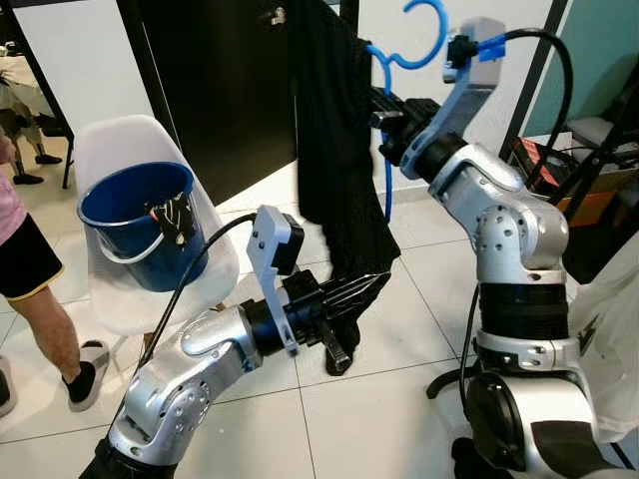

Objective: Hang hanger

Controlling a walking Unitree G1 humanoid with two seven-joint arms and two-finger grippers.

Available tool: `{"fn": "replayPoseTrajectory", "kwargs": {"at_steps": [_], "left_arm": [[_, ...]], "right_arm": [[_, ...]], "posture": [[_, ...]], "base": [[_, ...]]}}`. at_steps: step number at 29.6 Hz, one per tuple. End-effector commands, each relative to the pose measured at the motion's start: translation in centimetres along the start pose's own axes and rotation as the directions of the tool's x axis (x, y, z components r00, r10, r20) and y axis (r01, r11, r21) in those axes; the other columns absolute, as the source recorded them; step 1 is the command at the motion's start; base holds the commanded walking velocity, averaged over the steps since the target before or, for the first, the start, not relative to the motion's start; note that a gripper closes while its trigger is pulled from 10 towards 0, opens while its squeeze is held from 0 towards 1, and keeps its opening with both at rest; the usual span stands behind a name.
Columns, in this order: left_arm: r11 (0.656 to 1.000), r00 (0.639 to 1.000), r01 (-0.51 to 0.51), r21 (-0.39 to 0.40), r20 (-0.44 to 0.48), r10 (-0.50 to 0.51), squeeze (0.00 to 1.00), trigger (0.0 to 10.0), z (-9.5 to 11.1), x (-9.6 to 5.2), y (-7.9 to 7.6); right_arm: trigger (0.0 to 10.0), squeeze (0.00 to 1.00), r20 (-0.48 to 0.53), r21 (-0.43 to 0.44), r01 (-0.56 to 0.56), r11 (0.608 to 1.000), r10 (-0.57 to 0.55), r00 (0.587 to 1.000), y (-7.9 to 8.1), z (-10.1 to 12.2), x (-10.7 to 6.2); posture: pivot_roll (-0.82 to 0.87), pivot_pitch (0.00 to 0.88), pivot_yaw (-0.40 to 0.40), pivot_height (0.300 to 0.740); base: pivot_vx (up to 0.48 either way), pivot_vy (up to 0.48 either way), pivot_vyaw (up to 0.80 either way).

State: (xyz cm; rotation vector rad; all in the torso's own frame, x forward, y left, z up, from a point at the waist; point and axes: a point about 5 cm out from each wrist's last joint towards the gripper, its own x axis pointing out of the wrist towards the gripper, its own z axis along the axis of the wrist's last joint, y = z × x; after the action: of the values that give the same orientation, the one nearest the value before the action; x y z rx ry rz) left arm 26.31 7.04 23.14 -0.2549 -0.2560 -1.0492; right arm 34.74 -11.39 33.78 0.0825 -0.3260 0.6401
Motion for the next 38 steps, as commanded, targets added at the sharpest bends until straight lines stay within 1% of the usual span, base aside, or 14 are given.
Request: {"fn": "replayPoseTrajectory", "kwargs": {"at_steps": [1,2,12,15,19,21,23,25,27,28,29,31,32,38], "left_arm": [[0.995,0.996,-0.09,0.051,0.023,0.089,0.0,10.0,0.7,-0.6,1.5],[0.991,0.994,-0.111,0.071,0.033,0.109,1.0,10.0,1.2,-0.9,2.0],[0.992,0.997,-0.074,0.105,0.028,0.071,1.0,10.0,2.2,-1.7,2.2],[0.983,0.993,0.113,0.145,0.002,-0.115,1.0,10.0,4.7,-3.5,0.9],[0.974,0.989,0.144,0.173,0.015,-0.149,1.0,10.0,6.0,-4.1,0.7],[0.973,0.99,0.114,0.203,0.053,-0.128,1.0,10.0,7.2,-4.4,1.2],[0.966,0.989,-0.067,0.25,0.144,0.032,1.0,10.0,8.9,-5.0,3.6],[0.966,0.989,-0.067,0.25,0.144,0.032,1.0,10.0,8.9,-5.0,3.6],[0.904,0.939,-0.32,0.285,0.22,0.263,1.0,10.0,9.7,-5.8,6.7],[0.904,0.939,-0.32,0.285,0.22,0.263,1.0,10.0,9.7,-5.8,6.7],[0.864,0.902,-0.419,0.28,0.241,0.36,0.78,10.0,9.5,-6.2,8.1],[0.864,0.902,-0.419,0.28,0.241,0.36,0.78,10.0,9.5,-6.2,8.1],[0.841,0.88,-0.465,0.275,0.245,0.407,0.0,10.0,9.3,-6.4,8.7],[0.83,0.853,-0.511,0.225,0.252,0.457,0.0,10.0,8.2,-6.6,9.4]], "right_arm": [[10.0,0.0,0.026,-0.074,-0.056,0.996,0.058,0.998,0.7,0.4,-0.2],[10.0,0.0,0.023,-0.099,-0.066,0.993,0.069,0.997,0.5,0.4,-0.5],[10.0,0.0,0.02,-0.147,-0.088,0.985,0.092,0.996,0.1,0.6,-1.0],[10.0,0.0,0.008,-0.228,-0.123,0.966,0.128,0.992,-1.1,1.3,-2.4],[10.0,0.0,-0.003,-0.262,-0.147,0.954,0.152,0.988,-1.7,1.6,-3.2],[10.0,0.0,-0.012,-0.279,-0.169,0.945,0.173,0.985,-2.1,2.0,-3.8],[10.0,0.0,-0.016,-0.278,-0.211,0.937,0.215,0.977,-2.6,2.7,-4.9],[10.0,0.0,-0.016,-0.278,-0.211,0.937,0.215,0.977,-2.6,2.7,-4.9],[10.0,0.0,-0.007,-0.271,-0.245,0.931,0.253,0.967,-3.0,3.4,-5.9],[10.0,0.0,-0.007,-0.271,-0.245,0.931,0.253,0.967,-3.0,3.4,-5.9],[10.0,0.0,-0.002,-0.269,-0.257,0.928,0.267,0.964,-3.1,3.7,-6.3],[10.0,0.0,-0.002,-0.269,-0.257,0.928,0.267,0.964,-3.1,3.7,-6.3],[10.0,0.0,0.001,-0.271,-0.267,0.925,0.277,0.961,-3.1,3.9,-6.5],[10.0,0.0,-0.002,-0.268,-0.317,0.91,0.329,0.944,-2.6,4.2,-7.1]], "posture": [[-0.07,0.0,0.002,0.74],[-0.07,0.0,0.002,0.74],[-0.07,0.0,0.003,0.74],[-0.07,0.0,0.0,0.74],[-0.06,0.0,-0.001,0.74],[-0.06,0.0,-0.002,0.74],[-0.06,0.0,-0.002,0.74],[-0.06,0.0,-0.002,0.74],[-0.07,0.0,0.0,0.74],[-0.07,0.0,0.0,0.74],[-0.07,0.0,0.004,0.74],[-0.07,0.0,0.004,0.74],[-0.07,0.0,0.005,0.74],[-0.07,0.0,0.009,0.74]], "base": [[0.0,0.0,0.0],[0.0,0.0,0.0],[0.0,0.0,0.0],[0.0,0.0,0.0],[0.0,0.0,0.0],[0.0,0.0,0.0],[0.0,0.0,0.0],[0.0,0.0,0.0],[0.0,0.0,0.0],[0.0,0.0,0.0],[0.0,0.0,0.0],[0.0,0.0,0.0],[0.0,0.0,0.0],[0.0,0.0,0.0]]}}
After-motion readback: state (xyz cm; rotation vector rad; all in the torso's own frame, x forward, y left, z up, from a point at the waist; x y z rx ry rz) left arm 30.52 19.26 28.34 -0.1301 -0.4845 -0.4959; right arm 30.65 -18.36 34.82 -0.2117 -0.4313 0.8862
